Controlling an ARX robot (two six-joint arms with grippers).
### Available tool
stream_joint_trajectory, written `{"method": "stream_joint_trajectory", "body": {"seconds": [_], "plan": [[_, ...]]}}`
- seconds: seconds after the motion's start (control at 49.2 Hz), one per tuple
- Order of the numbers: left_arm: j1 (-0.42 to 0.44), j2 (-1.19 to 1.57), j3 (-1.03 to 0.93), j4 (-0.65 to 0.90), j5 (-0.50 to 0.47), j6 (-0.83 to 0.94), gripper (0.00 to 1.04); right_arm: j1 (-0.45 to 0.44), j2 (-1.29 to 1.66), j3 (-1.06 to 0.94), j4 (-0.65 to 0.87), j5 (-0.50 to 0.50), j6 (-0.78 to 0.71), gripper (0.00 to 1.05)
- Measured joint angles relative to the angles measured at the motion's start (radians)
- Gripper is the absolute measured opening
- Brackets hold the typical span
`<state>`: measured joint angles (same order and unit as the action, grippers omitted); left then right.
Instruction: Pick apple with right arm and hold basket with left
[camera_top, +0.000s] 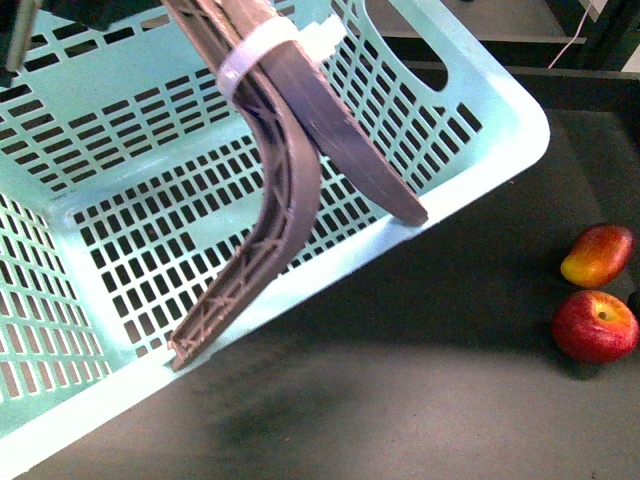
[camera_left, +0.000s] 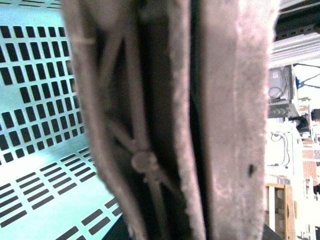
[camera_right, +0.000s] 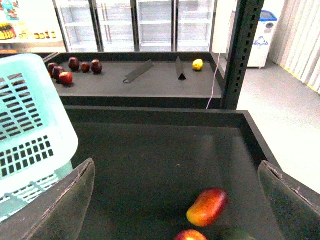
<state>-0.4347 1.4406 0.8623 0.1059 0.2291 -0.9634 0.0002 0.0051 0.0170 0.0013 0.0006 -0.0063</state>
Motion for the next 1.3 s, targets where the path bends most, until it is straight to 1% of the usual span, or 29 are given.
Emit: {"method": "stream_joint_trajectory", "body": {"seconds": [0.163,0.224,1.2,1.261,1.302], "plan": [[-0.06,0.021,0.005,0.005,-0.013,0.002,0.15,0.0,0.0,0.0,0.0,0.0,0.0,0.96],[-0.07,0.021,0.008,0.005,-0.014,0.005,0.15,0.0,0.0,0.0,0.0,0.0,0.0,0.96],[-0.072,0.021,0.011,0.006,-0.019,0.01,0.15,0.0,0.0,0.0,0.0,0.0,0.0,0.96],[-0.072,0.021,0.011,0.006,-0.018,0.011,0.15,0.043,0.109,0.077,-0.196,0.171,0.097,0.96],[-0.072,0.021,0.011,0.006,-0.016,0.009,0.15,0.037,0.212,0.127,-0.306,0.234,0.146,0.96]]}}
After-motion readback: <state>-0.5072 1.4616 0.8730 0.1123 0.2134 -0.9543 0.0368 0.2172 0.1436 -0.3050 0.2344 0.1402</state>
